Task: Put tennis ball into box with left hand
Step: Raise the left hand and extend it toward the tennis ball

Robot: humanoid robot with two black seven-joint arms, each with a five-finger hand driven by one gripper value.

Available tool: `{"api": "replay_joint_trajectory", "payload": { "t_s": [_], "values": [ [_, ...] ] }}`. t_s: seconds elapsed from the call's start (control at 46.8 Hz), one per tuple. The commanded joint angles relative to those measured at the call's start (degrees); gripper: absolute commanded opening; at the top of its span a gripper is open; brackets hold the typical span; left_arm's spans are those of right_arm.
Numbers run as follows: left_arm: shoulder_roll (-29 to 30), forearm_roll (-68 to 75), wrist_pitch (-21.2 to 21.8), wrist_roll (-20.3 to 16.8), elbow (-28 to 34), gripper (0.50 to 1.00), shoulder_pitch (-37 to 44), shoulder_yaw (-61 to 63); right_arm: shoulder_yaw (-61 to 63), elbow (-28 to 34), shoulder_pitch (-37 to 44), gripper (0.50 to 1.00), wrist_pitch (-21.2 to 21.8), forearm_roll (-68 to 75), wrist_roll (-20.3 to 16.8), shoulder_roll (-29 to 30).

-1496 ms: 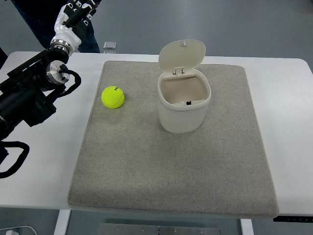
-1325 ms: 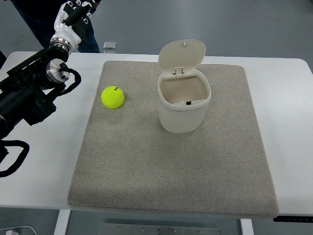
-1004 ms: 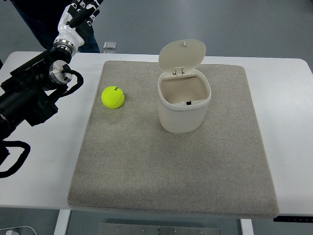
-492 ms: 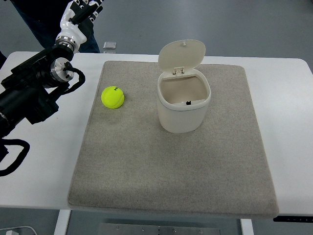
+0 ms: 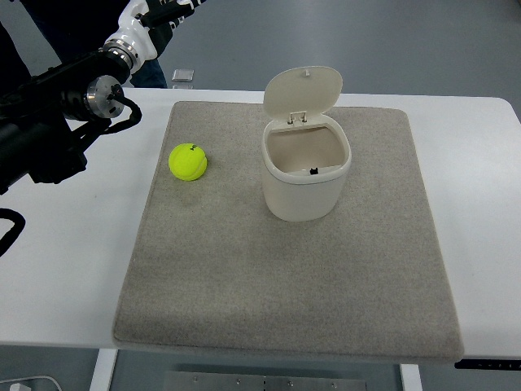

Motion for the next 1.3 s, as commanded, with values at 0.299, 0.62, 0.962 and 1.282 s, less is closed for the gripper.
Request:
{"api": "replay_joint_trajectory", "payload": {
  "t_s": [0.299,0.62,0.962,1.282],
  "values": [
    [1.9,0.1,0.1,20.0,-2.1,0.994,-2.6,3.0,0.0,0.0,0.0,0.94,0.0,0.0,0.0,0.0],
    [4.3,0.4,0.1,25.7,-6.8,1.0,-6.3,10.0,0.0,0.0,0.0,0.938,0.0,0.0,0.0,0.0],
    [9.5,6.7,-1.2,25.8,-11.1,1.0,-10.5,13.8,0.0,0.0,0.0,0.938,0.0,0.0,0.0,0.0],
    [11.0,6.7,-5.0,26.1,-12.7,1.0,-10.7,17.3,0.0,0.0,0.0,0.938,0.0,0.0,0.0,0.0]
  ]
}}
